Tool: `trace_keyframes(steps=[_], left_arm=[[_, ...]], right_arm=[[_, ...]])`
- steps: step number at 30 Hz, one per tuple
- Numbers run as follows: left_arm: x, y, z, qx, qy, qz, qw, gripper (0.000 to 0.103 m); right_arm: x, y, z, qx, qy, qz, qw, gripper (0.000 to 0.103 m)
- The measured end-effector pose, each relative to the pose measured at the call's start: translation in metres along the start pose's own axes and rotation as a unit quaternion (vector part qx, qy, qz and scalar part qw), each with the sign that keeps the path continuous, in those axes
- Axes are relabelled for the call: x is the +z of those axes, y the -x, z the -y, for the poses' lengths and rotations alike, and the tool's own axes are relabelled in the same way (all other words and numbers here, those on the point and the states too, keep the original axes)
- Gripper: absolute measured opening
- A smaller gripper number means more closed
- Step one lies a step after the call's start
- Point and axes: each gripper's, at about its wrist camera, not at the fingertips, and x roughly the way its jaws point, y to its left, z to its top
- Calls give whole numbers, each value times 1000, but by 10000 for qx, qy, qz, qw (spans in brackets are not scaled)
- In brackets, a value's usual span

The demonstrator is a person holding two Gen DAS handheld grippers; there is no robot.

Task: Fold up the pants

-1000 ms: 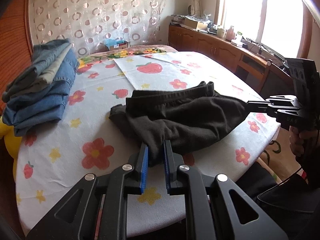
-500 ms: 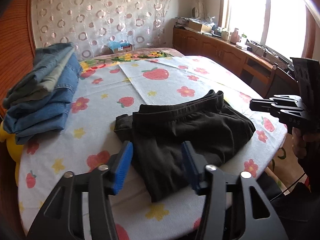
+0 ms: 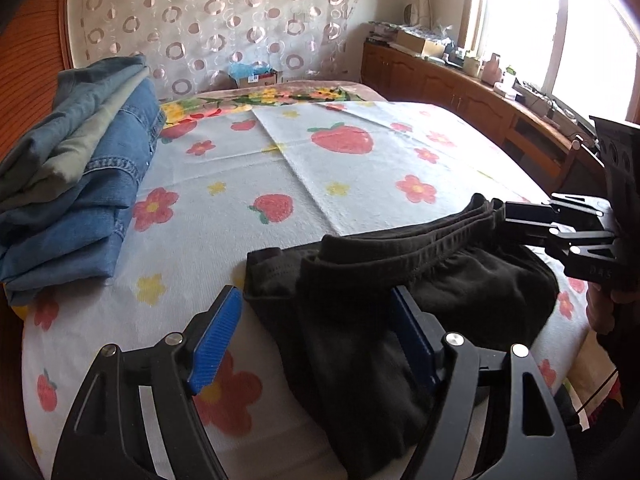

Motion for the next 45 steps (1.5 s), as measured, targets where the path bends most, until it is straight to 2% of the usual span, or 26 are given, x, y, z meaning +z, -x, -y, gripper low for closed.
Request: trace_keyframes(steps=[4, 6, 9, 13, 17, 21, 25, 30, 33, 42, 43, 45], left_arm=[[3, -4, -1, 48, -12, -44, 10000, 76], [3, -5, -2, 74, -11, -37, 10000, 76], [3, -5, -4, 107, 19, -22, 9999, 76], [3, -7, -7, 170, 48, -11, 9998, 76], [2, -13, -11, 159, 141, -71, 9997, 77], [-1, -15, -12, 152, 163, -74, 9997, 77], [-4, -16, -14, 87, 237, -60, 9997, 78], [-7, -16, -14, 70, 275, -59, 9996, 78], [-7, -16, -15, 92, 230, -51, 9997, 78], [-7, -16, -14, 93, 230, -50, 9997, 78], [-7, -16, -14, 94, 230, -51, 9997, 78], [-7, -16, -14, 93, 229, -51, 9997, 78]], right_arm=[[10, -6, 1, 126, 107, -65, 9998, 33], [14, -5, 0, 155, 153, -27, 9998, 11], [23, -1, 0, 185, 171, 204, 9995, 5], [31, 0, 2, 146, 95, 463, 9988, 5], [26, -20, 3, -18, 64, 128, 9999, 5], [19, -18, 8, -115, -105, 36, 9999, 21], [7, 4, 4, -272, -88, 69, 9996, 26], [-21, 36, -5, -511, 10, 34, 9987, 41], [-36, 45, -10, -492, -138, 1, 9987, 43], [-55, 61, -10, -178, -369, 32, 9992, 43], [-56, 61, -7, -131, -408, 12, 9991, 40], [-59, 62, -3, 19, -456, -25, 9990, 26]])
